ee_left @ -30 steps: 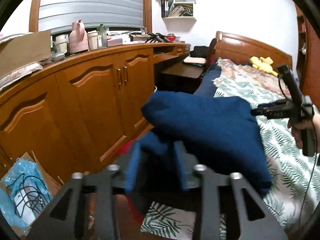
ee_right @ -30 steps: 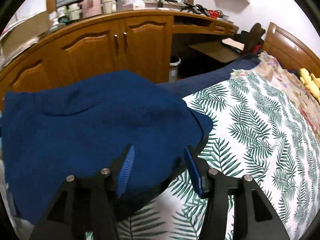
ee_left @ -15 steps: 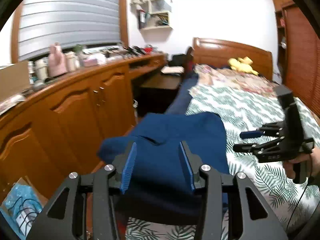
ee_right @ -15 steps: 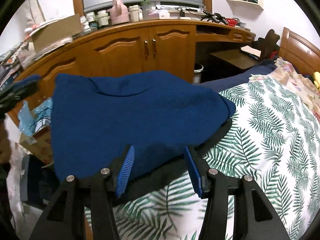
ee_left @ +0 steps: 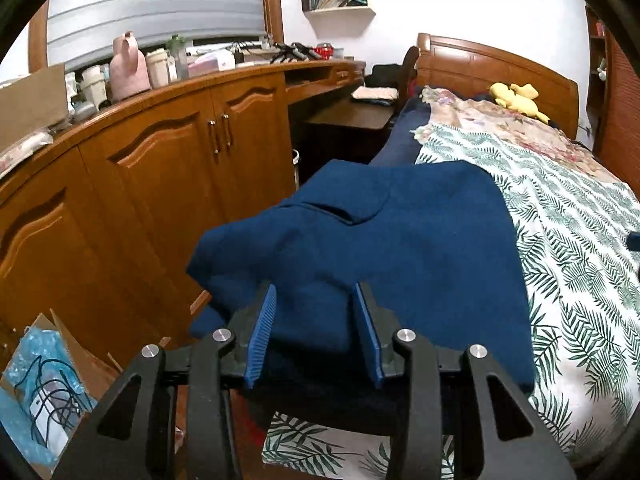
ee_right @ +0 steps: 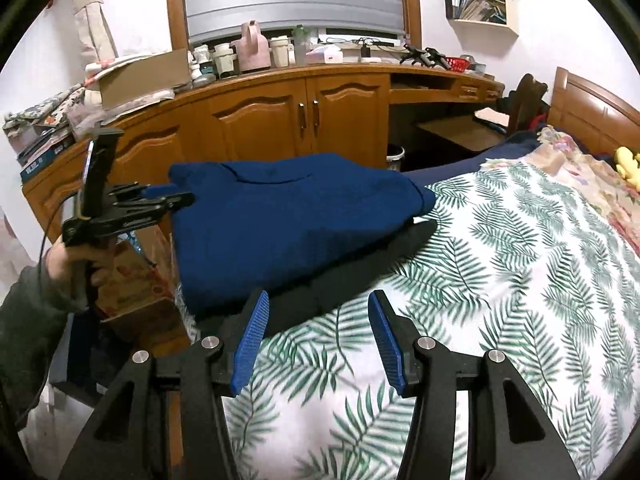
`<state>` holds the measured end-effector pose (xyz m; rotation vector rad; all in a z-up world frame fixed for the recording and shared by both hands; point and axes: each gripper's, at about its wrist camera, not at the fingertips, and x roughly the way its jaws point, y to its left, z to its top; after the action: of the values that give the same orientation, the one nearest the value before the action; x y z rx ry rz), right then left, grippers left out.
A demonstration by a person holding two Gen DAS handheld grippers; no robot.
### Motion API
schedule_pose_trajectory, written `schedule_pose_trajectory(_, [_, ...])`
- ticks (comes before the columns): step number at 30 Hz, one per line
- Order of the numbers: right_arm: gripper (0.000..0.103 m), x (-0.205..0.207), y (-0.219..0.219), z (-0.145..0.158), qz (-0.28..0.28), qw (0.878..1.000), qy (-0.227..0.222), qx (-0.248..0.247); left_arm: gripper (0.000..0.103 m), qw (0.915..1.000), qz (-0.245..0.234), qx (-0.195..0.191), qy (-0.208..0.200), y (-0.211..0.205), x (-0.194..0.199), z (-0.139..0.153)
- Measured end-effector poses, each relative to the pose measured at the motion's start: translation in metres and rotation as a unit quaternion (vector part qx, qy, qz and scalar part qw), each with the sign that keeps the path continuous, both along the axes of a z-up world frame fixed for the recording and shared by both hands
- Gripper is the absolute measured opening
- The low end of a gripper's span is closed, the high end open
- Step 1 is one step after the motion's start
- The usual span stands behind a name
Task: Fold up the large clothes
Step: 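Lower the bundle onto the black garment and open both tools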
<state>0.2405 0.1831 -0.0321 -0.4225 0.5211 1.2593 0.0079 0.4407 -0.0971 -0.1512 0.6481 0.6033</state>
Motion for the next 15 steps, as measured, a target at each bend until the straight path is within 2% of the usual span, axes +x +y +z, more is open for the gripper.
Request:
schedule_pose_trajectory(2, [0.053,-0.008,-0.018,0.002,-0.004,1.0,-0.009,0.006,0.044,1.0,-0.001,0.003,-0.004,-0.007,-0.001,0.005])
schedule_pose_trajectory(4, [0.054,-0.014,-0.038,0.007,-0.008,1.0,-0.008,0.012,0.05,0.9999,-0.003,-0.001,-0.013,-0.016,-0.001,0.012])
schedule_pose_trajectory(5, [0.054,-0.017,-0.048,0.009,-0.011,1.0,-0.009,0.016,0.056,0.9997,-0.009,-0.006,-0.02,-0.025,-0.001,0.018])
schedule_pose_trajectory(6, [0.054,-0.019,-0.057,0.011,-0.015,1.0,-0.011,0.02,0.08,0.9996,-0.013,-0.006,-0.026,-0.031,-0.002,0.022])
schedule_pose_trajectory(7, [0.054,-0.022,-0.067,0.014,-0.019,0.999,-0.013,0.024,0.094,0.9991,-0.018,-0.002,-0.039,-0.042,-0.003,0.028])
schedule_pose_trajectory(10, [0.058,-0.029,-0.098,0.02,-0.034,0.999,-0.018,0.035,0.103,0.997,-0.029,0.014,-0.071,-0.07,-0.009,0.047])
schedule_pose_trajectory(15, [0.066,-0.039,-0.149,0.026,-0.07,0.996,-0.025,0.051,0.103,0.993,-0.062,0.006,-0.1,-0.113,-0.01,0.07])
